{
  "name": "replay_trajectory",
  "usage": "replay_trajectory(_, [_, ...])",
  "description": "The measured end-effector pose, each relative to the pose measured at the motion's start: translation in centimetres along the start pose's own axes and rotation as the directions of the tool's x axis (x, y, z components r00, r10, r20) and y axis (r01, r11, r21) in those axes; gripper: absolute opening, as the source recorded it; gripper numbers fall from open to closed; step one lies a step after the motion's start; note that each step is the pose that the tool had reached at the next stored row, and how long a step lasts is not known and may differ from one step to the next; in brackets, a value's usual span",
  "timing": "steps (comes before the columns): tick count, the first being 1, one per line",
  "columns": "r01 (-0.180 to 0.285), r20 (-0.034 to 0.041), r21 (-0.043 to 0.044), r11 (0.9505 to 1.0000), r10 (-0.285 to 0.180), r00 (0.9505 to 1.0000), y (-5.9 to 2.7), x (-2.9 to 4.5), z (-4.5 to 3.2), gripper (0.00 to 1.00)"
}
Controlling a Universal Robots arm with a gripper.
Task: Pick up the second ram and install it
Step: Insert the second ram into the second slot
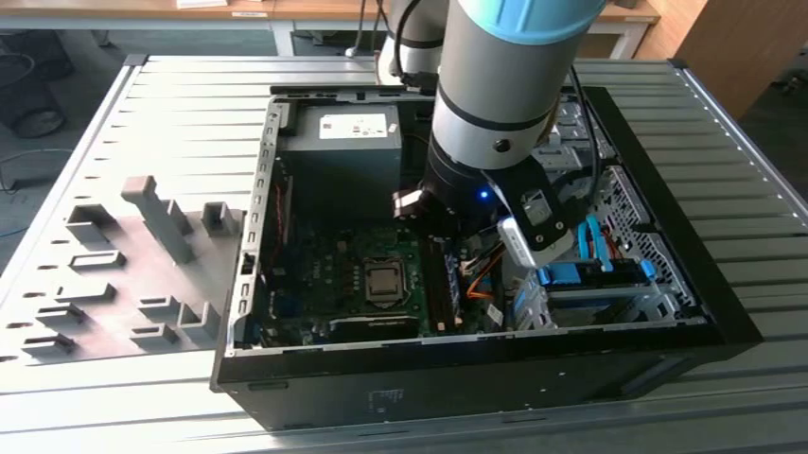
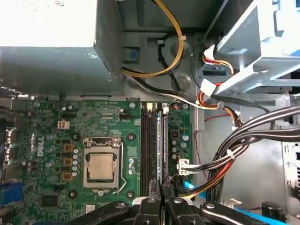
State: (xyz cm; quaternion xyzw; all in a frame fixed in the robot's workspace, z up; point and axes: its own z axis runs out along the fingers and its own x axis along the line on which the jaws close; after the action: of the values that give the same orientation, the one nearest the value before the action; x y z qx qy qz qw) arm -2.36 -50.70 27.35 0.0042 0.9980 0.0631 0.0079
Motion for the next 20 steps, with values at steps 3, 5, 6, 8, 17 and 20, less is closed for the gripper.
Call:
replay_trajectory(3, [0.001,-0.0002,0.0001,1.0,-0.001,1.0,-0.01,0.0,0.0,0.14])
replay_trajectory(5, [0.001,-0.0001,0.0003,1.0,-0.001,1.0,-0.01,0.0,0.0,0.14])
replay_trajectory(6, [0.001,-0.0002,0.0005,1.0,-0.001,1.0,-0.01,0.0,0.01,0.14])
replay_trajectory(8, [0.001,-0.0001,0.0001,1.0,-0.001,1.0,-0.02,0.0,0.09,0.14])
replay_trajectory(17, [0.001,-0.0004,0.0002,1.0,-0.001,1.0,-0.17,0.05,1.3,0.14])
replay_trajectory(20, [-0.003,0.0001,0.0004,1.0,0.003,1.0,-0.24,0.38,1.85,0.14])
